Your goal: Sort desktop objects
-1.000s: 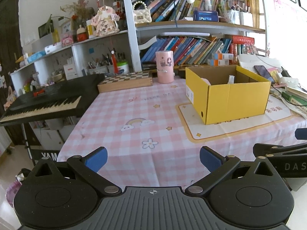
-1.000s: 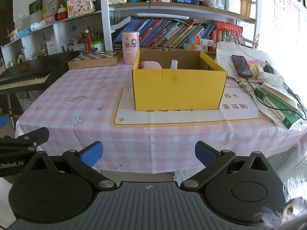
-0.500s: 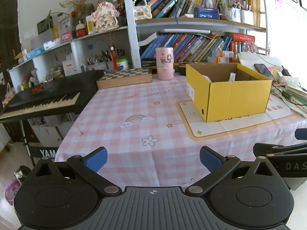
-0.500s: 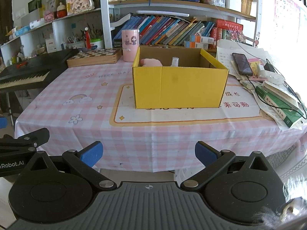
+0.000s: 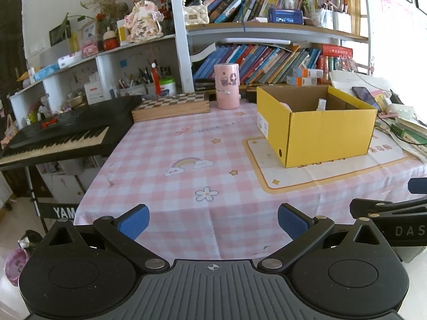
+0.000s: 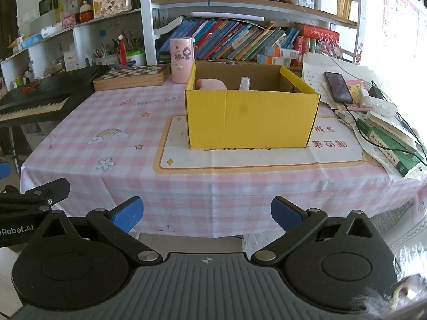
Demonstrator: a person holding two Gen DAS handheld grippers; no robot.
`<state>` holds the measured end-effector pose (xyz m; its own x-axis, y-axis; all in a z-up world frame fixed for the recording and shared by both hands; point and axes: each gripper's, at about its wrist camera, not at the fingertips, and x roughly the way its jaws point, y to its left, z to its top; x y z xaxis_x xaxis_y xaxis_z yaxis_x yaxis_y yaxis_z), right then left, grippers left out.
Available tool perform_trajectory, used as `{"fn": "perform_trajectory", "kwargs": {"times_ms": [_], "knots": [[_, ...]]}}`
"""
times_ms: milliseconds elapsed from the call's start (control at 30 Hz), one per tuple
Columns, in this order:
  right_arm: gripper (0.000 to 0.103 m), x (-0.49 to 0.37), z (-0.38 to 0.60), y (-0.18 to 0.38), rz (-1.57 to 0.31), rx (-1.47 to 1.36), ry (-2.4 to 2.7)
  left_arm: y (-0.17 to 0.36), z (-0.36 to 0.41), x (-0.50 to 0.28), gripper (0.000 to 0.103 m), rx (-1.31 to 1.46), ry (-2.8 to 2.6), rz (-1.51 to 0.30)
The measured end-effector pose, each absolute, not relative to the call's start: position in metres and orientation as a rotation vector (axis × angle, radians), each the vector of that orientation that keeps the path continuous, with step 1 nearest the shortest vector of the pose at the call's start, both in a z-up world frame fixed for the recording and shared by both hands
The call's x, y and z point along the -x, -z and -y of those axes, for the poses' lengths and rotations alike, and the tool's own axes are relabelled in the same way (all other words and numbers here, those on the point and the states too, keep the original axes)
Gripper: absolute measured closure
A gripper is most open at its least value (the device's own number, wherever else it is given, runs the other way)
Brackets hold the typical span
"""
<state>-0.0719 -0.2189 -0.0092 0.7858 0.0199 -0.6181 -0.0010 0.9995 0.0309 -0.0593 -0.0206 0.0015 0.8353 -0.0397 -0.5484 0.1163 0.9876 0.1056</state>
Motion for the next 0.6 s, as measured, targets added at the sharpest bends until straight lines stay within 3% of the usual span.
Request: {"fn": "perform_trajectory", "kwargs": {"times_ms": [600], "knots": [[0.000,0.0692,0.2184,0.0112,-0.678,-0.024,-0.006,-0.0059,0.0170,0.0564,0.000,-0.111,0.048,-0.547]]}}
